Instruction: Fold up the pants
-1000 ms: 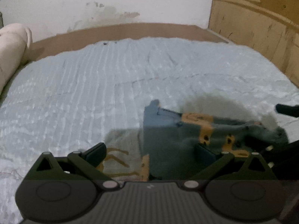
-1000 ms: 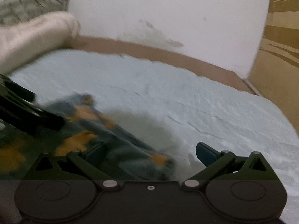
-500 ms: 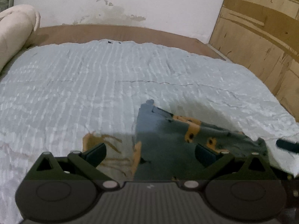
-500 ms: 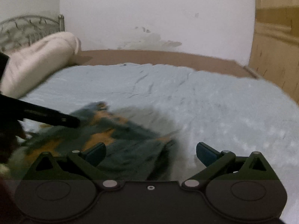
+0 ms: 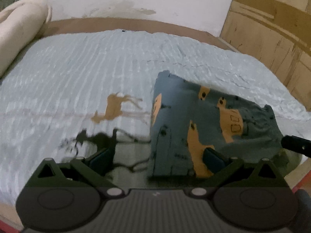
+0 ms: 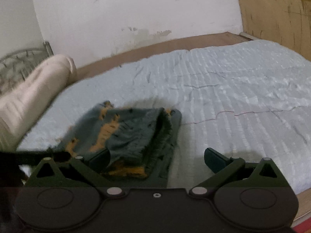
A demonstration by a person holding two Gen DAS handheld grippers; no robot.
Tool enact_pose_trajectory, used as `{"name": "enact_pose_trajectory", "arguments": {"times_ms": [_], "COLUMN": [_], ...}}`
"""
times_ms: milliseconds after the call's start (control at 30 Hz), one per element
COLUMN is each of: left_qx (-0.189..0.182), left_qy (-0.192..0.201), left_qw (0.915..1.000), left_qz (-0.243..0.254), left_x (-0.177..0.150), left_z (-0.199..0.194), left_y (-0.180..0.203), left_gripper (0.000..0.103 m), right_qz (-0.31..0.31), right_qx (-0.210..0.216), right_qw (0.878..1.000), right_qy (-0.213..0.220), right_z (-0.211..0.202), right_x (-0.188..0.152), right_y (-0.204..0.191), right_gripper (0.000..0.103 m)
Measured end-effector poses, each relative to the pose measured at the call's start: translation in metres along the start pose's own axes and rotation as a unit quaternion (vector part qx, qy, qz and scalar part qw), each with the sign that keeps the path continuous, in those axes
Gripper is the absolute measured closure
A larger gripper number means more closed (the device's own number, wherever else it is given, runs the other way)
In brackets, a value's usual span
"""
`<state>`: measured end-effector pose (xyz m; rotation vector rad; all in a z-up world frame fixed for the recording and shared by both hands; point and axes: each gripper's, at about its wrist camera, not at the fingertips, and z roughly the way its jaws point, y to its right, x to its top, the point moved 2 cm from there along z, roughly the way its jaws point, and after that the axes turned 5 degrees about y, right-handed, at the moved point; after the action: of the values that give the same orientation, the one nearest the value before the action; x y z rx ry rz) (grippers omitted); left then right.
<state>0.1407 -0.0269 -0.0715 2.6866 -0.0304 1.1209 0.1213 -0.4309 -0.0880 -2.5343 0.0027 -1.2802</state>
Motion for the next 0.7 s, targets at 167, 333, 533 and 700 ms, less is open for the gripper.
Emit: {"name": "enact_pose_trajectory", "arguments": {"times_ms": [167, 333, 533, 700], "left_qx": [-0.005, 0.022, 0.035, 0.032], "left_qy": [0.003, 0.018, 0.021, 0.015], "left_qw": [1.0, 0.9996, 0.9988, 0.9987], "left_qz": [0.003, -0.007, -0.027, -0.037], "left_x": [-0.001, 0.011, 0.014, 0.012], "left_z": [-0.009, -0.014, -0.013, -0.017], "left_y": [-0.004, -0.005, -0.008, -0.013], "left_gripper": [0.0, 0.0, 0.0, 0.0], "right_qz": [-0.031, -0.026, -0.028, -0.029], "right_qx": [-0.029, -0.017, -0.01, -0.008], "right_qw": [0.999, 0.999, 1.0, 1.0], "right_qy": [-0.026, -0.011, -0.004, -0.008], "right_z": [0.009, 0.0, -0.003, -0.002], "right_x": [-0.01, 0.003, 0.012, 0.012], "right_y": [0.003, 0.002, -0.005, -0.008], "right_gripper": [0.001, 0.001, 0.001, 0.001]}}
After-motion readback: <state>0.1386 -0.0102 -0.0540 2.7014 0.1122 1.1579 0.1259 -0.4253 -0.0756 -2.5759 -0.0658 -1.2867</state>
